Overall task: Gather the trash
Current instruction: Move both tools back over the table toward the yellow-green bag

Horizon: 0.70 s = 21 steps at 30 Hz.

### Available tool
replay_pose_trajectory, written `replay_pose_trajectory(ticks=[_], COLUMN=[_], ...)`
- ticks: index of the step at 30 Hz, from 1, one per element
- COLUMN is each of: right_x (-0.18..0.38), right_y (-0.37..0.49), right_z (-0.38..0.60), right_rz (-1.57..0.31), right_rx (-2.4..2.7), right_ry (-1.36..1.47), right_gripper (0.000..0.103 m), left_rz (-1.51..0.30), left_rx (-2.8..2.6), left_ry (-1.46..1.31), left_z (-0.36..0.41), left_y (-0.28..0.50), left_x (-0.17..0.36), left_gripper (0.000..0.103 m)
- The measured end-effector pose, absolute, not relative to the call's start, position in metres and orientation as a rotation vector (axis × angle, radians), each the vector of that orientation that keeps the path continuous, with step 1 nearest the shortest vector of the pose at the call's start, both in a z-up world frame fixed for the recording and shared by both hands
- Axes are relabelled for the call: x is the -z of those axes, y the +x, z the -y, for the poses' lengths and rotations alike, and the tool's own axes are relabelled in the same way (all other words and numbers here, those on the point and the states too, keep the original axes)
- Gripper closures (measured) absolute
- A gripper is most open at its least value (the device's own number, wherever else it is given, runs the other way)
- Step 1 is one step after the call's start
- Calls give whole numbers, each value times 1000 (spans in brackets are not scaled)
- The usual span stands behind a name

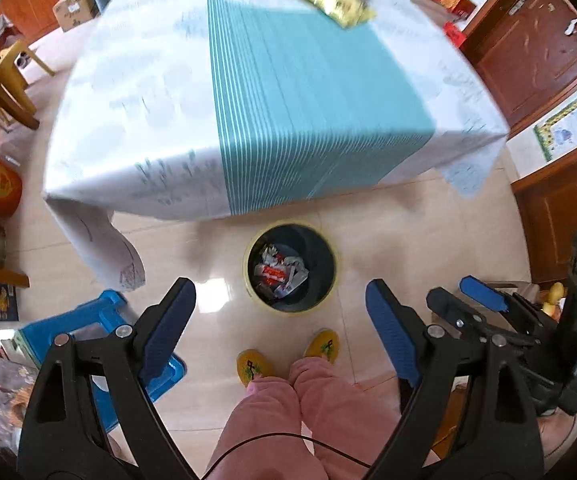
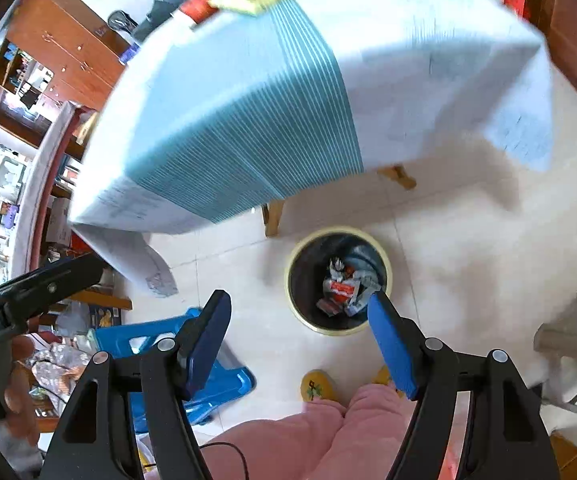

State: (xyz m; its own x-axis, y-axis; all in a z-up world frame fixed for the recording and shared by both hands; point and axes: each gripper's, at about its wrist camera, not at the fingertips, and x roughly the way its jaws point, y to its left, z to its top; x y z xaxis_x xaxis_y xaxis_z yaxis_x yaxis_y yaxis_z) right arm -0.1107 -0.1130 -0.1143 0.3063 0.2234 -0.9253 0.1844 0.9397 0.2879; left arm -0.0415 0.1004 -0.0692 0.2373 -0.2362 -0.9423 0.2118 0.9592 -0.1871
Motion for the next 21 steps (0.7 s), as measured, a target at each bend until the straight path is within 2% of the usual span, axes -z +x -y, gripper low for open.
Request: replay_pose_trajectory(ticks=[5, 12, 15, 21], right_x=[48, -18, -37, -41], right_y=[-110, -90, -77, -35], right_z=[99, 92, 94, 99], right_rz=[-1176, -1062, -1021, -991], right_rx=[-6, 6, 6, -9], right_ry=[353, 288, 288, 239], right_gripper=[31, 31, 31, 31], left_rz=[-1211, -1121, -1100, -1056], left_rx=[357, 364, 366, 355], left_ry=[-58, -79, -100, -136], left_z=[-113, -126, -122, -110], left_y=[-27, 5, 26, 68], left_x=[14, -31, -40, -53], left_gripper=[18, 18, 18, 18])
